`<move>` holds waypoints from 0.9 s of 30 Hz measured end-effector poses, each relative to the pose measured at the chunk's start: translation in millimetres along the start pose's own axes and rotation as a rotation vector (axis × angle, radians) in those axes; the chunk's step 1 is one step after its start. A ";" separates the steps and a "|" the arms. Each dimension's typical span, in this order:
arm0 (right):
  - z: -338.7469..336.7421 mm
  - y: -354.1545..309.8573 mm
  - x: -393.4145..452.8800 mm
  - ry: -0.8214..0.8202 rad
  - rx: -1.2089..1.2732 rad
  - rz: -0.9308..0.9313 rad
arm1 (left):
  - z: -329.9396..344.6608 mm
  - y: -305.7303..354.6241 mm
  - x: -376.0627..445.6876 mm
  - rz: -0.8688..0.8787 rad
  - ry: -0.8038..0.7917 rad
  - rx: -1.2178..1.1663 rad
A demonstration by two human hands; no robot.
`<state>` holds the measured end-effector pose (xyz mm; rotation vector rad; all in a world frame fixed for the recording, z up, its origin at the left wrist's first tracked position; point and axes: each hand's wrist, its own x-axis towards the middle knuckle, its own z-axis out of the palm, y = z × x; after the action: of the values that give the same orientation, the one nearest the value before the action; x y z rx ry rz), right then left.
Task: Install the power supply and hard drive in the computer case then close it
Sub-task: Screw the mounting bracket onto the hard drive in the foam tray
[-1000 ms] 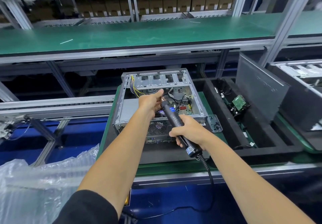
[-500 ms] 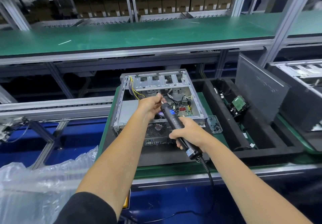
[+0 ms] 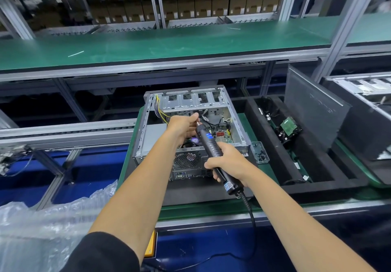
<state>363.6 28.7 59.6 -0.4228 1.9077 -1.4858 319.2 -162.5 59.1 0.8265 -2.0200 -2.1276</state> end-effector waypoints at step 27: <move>-8.6 8.3 -22.3 -0.027 0.075 -0.007 | -36.3 -4.6 -11.8 0.121 -0.318 1.116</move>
<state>375.2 51.3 59.6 -0.4129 1.8252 -1.5435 346.6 -189.6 59.3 0.3807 -3.3140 -0.9532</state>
